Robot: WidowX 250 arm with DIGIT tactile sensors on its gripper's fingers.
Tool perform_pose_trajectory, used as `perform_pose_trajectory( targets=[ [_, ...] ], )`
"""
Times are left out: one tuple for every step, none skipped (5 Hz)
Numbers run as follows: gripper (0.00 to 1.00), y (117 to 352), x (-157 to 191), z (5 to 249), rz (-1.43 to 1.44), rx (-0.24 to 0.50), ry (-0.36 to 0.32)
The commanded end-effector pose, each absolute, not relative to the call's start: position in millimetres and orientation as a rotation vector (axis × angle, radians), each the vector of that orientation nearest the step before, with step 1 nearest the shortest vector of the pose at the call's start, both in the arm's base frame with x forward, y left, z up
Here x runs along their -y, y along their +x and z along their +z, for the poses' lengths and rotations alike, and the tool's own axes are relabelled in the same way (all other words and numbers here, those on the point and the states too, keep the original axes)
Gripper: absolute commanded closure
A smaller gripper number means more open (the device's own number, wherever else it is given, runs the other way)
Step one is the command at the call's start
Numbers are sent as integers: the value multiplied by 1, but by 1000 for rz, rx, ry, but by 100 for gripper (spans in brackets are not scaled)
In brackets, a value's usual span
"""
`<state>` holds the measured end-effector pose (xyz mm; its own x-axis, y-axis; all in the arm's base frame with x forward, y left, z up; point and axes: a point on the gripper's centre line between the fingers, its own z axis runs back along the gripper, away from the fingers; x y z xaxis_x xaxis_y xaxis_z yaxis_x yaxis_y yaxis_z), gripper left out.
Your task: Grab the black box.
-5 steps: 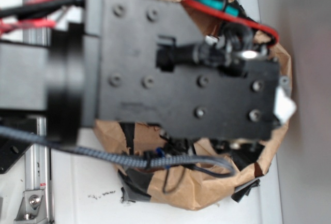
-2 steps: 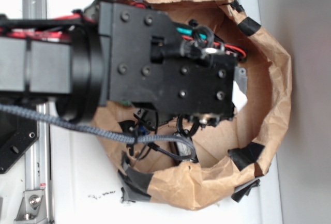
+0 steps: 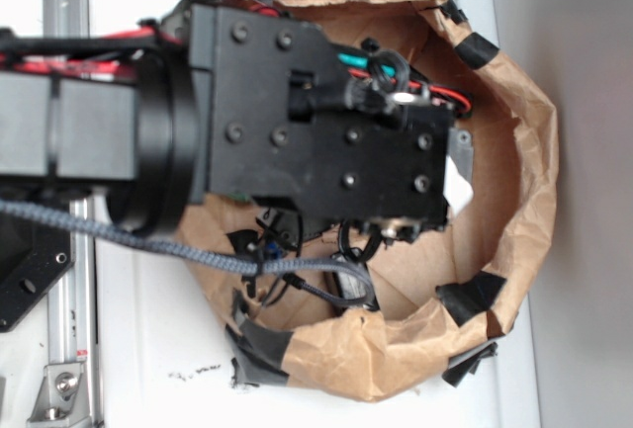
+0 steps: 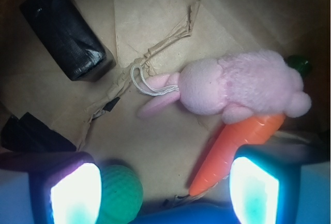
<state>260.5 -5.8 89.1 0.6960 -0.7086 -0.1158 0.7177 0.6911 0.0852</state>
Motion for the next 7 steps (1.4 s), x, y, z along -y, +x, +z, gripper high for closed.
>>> perform_pose_trajectory(
  targets=[
    [0, 262, 35, 73, -926, -78, 90],
    [0, 252, 52, 74, -1034, -50, 35],
    [0, 250, 47, 82, -1024, -13, 51],
    [0, 251, 38, 87, -994, -12, 70],
    [0, 248, 25, 104, -968, -10, 89],
    [0, 242, 2, 132, -904, -3, 91],
    [0, 241, -10, 142, -876, 0, 76]
  ],
)
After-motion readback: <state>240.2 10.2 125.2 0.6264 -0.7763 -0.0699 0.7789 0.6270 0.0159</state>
